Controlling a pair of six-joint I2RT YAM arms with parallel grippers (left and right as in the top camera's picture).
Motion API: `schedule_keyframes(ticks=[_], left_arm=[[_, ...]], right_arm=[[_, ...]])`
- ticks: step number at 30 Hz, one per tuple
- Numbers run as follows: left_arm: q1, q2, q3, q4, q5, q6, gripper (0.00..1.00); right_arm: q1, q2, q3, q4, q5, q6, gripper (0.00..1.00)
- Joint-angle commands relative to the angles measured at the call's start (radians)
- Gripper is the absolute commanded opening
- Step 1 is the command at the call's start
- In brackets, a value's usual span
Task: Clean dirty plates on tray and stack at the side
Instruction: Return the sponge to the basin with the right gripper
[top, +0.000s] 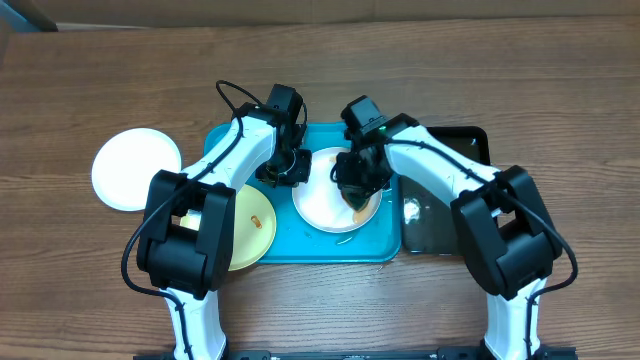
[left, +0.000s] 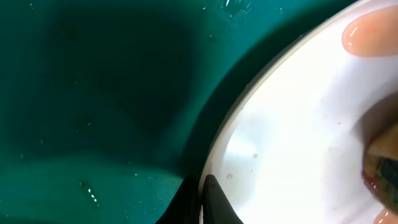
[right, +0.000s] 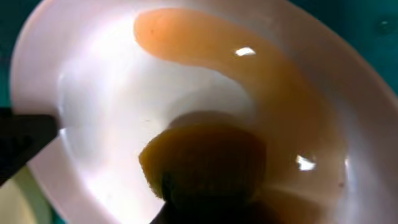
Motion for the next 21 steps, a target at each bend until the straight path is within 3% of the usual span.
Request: schedule_keyframes(ticks=[1,6,10,15,21], left_arm=[[-0.002,0.020,-0.010,0.005,0.000,-0.010,0.04],[-0.002,0.020,-0.010,0.004,0.000,-0.011,0.04],[-0.002,0.020,-0.010,0.005,0.000,-0.010,0.04],[-0.002,0.020,-0.010,0.005,0.000,-0.011,0.07],[-0.002,0.020,-0.010,0.005,0.000,-0.010,0.11]], right_arm=[[-0.058,0.014,0.023,0.026,-0.269,0.000,0.04],[-0.199,-0.040,0.063,0.032,-0.584,-0.053,0.04],[-0.277,-0.121,0.063,-0.015,-0.600,-0.107,0.04],[-0.367,-0.221,0.063,-0.227,-0.326,-0.188,0.04],[-0.386,-0.226,0.040,-0.404,0.128,-0.184,0.04]])
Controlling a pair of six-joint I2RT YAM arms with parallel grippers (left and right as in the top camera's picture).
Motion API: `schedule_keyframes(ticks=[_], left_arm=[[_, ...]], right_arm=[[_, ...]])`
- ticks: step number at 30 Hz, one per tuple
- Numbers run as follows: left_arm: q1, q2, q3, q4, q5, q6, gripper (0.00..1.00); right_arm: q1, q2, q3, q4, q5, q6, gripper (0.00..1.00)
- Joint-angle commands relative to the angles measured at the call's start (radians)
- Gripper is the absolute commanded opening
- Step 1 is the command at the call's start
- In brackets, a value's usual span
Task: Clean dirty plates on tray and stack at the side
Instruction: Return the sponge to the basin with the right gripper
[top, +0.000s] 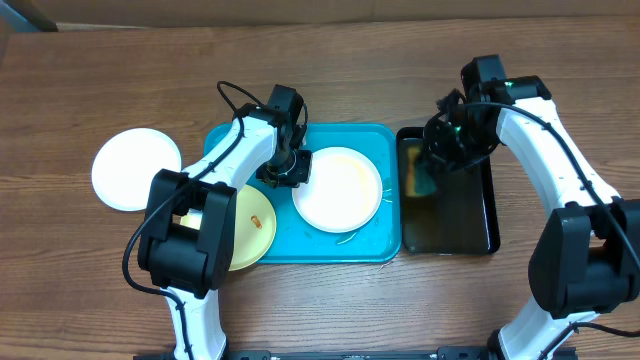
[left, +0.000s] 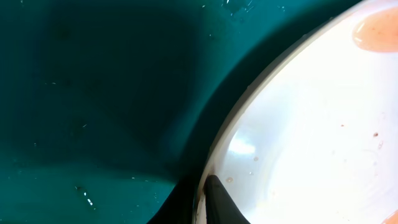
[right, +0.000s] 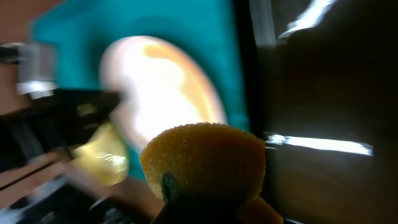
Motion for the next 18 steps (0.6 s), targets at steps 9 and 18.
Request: schedule_keyframes(ticks=[9,18], left_arm=[[-0.002,0.016,-0.010,0.004,0.000,-0.008,0.20],[-0.002,0.016,-0.010,0.004,0.000,-0.007,0.24]], right_arm=[[0.001,-0.008,-0.131,0.010,0.486,0.022,0.04],[0.000,-0.008,-0.202,0.095,0.486,0.025,0.64]])
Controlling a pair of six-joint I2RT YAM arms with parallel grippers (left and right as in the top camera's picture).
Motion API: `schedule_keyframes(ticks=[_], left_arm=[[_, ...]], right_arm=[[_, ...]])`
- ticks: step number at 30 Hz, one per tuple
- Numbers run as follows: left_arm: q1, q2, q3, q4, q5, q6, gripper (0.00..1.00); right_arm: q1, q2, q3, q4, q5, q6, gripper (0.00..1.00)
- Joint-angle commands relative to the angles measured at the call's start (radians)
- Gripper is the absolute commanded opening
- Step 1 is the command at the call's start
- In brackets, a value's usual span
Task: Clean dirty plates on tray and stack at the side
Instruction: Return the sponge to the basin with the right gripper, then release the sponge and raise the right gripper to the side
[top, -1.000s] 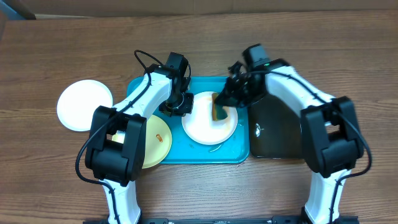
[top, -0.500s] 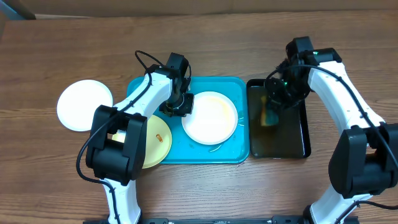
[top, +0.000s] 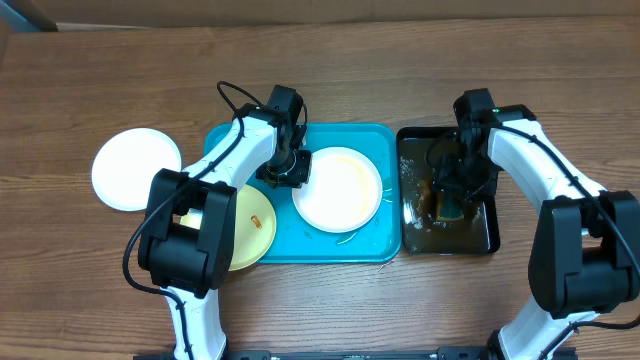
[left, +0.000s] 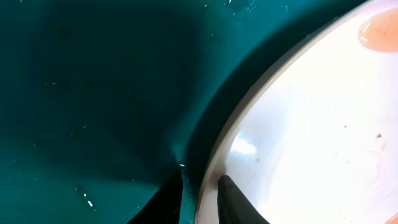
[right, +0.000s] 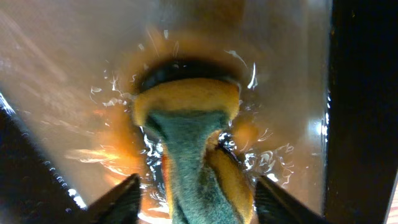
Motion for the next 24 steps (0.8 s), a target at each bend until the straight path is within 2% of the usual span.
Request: schedule_keyframes(ticks=[1,4,5,8,10,11,15,20,21,22,24], left_arm=[[-0.002,0.013,-0.008,0.002,0.000,-0.007,0.26],[-0.002,0.013,-0.008,0.002,0.000,-0.007,0.33],[-0.002,0.013,-0.008,0.002,0.000,-0.007,0.36],[-0.002,0.013,-0.008,0.002,-0.001,-0.007,0.41],[-0.002,0.013,-0.008,0.005,-0.003,-0.007,0.44],[-0.002,0.013,-0.008,0.007,-0.003,-0.007,0.46],[-0.004,0.013,-0.008,0.014,-0.002,-0.008,0.46],[-0.004,0.013,-0.009,0.002,-0.002,-0.036,0.33],[-0.004,0.013,-0.009,-0.001,-0.002,-0.043,0.26],[-0.004,0.013,-0.009,-0.003,-0.002,-0.050,0.08],[-0.004,0.013,-0.009,-0.008,-0.002,-0.067,0.04]], right_arm=[[-0.003,-0.008,0.037,-0.024,0.018,-0.003,0.65],[-0.014,-0.009,0.132,-0.101,0.018,-0.025,0.66],[-0.029,-0.009,0.206,-0.151,0.018,-0.035,0.69],[-0.074,-0.009,0.322,-0.211,0.018,-0.040,0.86],[-0.116,-0.009,0.374,-0.229,0.018,-0.039,0.93],[-0.143,-0.009,0.393,-0.233,0.018,-0.039,1.00],[-0.237,-0.008,0.404,-0.236,0.018,-0.039,1.00],[-0.307,-0.008,0.404,-0.210,0.018,-0.039,1.00],[-0.317,-0.008,0.404,-0.202,0.018,-0.039,1.00],[-0.325,-0.008,0.404,-0.196,0.018,-0.039,1.00],[-0.333,-0.008,0.404,-0.191,0.018,-0.039,1.00]])
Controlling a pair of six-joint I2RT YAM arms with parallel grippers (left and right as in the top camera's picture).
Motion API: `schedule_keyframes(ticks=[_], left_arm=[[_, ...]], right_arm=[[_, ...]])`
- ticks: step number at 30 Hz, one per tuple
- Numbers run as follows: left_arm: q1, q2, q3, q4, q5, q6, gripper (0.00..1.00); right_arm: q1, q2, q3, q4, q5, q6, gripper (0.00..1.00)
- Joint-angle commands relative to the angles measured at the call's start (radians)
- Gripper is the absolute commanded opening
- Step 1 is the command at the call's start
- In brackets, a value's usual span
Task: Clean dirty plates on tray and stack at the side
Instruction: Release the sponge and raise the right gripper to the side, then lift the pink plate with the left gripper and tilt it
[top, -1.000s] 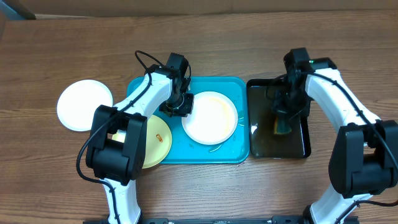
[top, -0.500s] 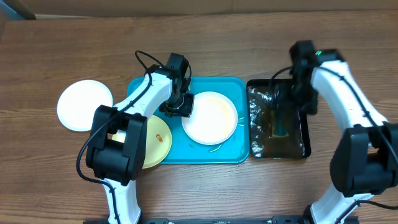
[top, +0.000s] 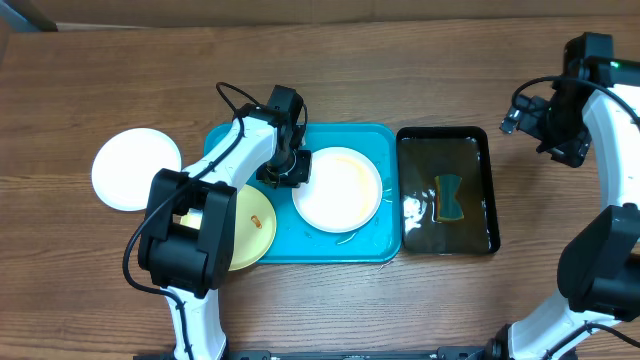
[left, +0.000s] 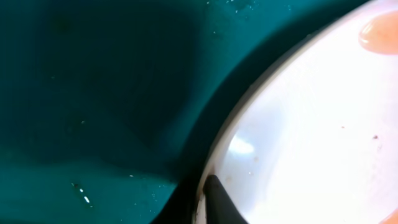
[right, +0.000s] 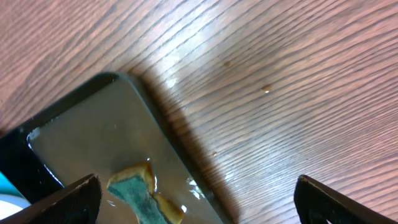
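Observation:
A white plate (top: 338, 188) with a faint orange smear (left: 379, 34) lies on the teal tray (top: 380, 140). My left gripper (top: 290, 172) is shut on its left rim; in the left wrist view one finger (left: 214, 199) lies on the plate (left: 311, 124), the other under the rim. A yellow plate (top: 250, 230) with orange residue sits at the tray's front left. The yellow-green sponge (top: 449, 197) lies in the water of the black basin (top: 440, 131). My right gripper (top: 545, 135) is open above the table right of the basin, holding nothing; the sponge (right: 140, 190) shows below it.
A clean white plate (top: 135, 168) rests on the wooden table left of the tray. The basin (right: 81, 124) stands right beside the tray's right edge. Bare wood (right: 280, 93) lies to the right of the basin.
My right gripper has left the sponge in the basin and now stands open, higher and further right over the table. The left jaws, slightly apart before, are shut on the plate rim.
My right gripper pressed the sponge on the white plate while the left held its rim. Then it held the sponge over the basin, then had it down in the water. Now the sponge lies there alone and the plate shows only a faint smear.

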Motion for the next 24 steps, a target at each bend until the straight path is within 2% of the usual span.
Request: schedule_keyframes(ticks=[1,9,15,19,24], left_arm=[[-0.004,0.012,-0.009,-0.008,0.000,-0.048,0.04],[-0.002,0.005,0.092,-0.172,0.021,-0.060,0.04],[-0.002,-0.011,0.292,-0.328,0.015,-0.066,0.04],[-0.004,-0.013,0.443,-0.428,-0.031,-0.110,0.04],[-0.035,-0.013,0.564,-0.468,-0.055,-0.145,0.04]], right_arm=[[-0.011,-0.014,0.011,0.014,0.006,-0.001,1.00],[-0.012,-0.014,0.011,0.044,0.006,-0.001,1.00],[-0.012,-0.014,0.011,0.050,0.006,-0.001,1.00],[-0.012,-0.014,0.011,0.050,0.006,-0.001,1.00],[-0.012,-0.014,0.011,0.050,0.006,-0.001,1.00]])
